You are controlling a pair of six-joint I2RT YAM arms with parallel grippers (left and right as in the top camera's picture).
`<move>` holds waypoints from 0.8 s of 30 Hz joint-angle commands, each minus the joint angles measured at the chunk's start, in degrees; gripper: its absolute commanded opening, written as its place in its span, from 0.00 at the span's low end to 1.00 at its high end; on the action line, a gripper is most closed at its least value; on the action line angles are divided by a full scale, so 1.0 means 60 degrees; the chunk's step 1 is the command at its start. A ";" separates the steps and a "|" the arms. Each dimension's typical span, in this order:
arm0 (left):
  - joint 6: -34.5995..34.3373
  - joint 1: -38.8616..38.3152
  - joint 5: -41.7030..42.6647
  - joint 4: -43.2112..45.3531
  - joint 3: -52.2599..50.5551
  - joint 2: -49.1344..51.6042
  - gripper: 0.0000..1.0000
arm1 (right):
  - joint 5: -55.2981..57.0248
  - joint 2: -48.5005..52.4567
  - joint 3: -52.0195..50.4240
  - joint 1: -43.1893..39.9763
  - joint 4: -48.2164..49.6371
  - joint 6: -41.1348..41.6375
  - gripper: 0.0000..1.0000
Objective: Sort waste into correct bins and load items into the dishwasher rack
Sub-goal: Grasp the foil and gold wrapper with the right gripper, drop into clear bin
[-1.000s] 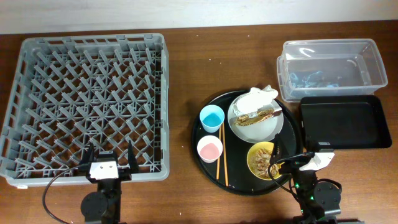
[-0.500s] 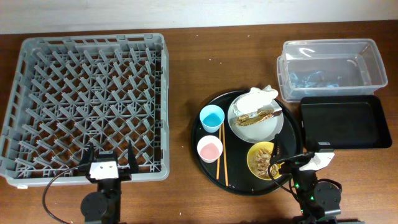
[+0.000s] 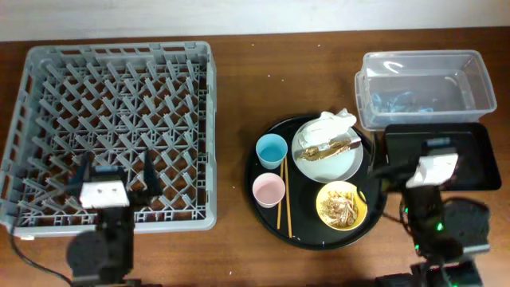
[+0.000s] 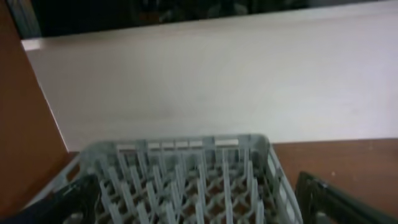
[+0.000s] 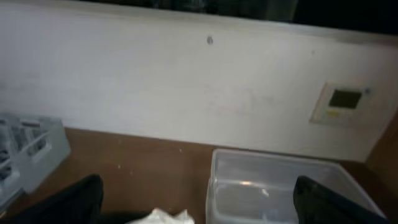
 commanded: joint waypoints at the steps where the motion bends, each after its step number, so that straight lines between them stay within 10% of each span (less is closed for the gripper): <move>1: 0.0412 0.0040 0.0291 -0.2208 0.3249 0.2889 0.99 | -0.0590 0.2368 0.2852 0.0069 -0.2204 -0.0066 0.98; 8: 0.0408 0.0029 0.0801 -0.9369 1.1897 1.0761 0.99 | -0.3410 0.6867 0.7340 0.0066 -0.6878 0.0040 0.98; 13: 0.0401 0.0033 0.0729 -0.9690 1.2320 1.2965 0.99 | -0.6506 0.8429 0.7337 0.0066 -0.6612 0.0069 0.98; 15: 0.0401 0.0033 0.0732 -0.9694 1.2320 1.3548 0.99 | -0.6266 0.9337 0.7337 0.0069 -0.6528 0.1953 0.99; 19: 0.0401 0.0033 0.0769 -0.9653 1.2313 1.3744 0.99 | 0.0663 1.1271 0.7337 0.1071 -0.7286 0.9788 0.98; 24: 0.0401 0.0033 0.0801 -0.9690 1.2313 1.3744 0.99 | 0.1271 1.3613 0.7337 0.1508 -0.6681 1.1267 0.99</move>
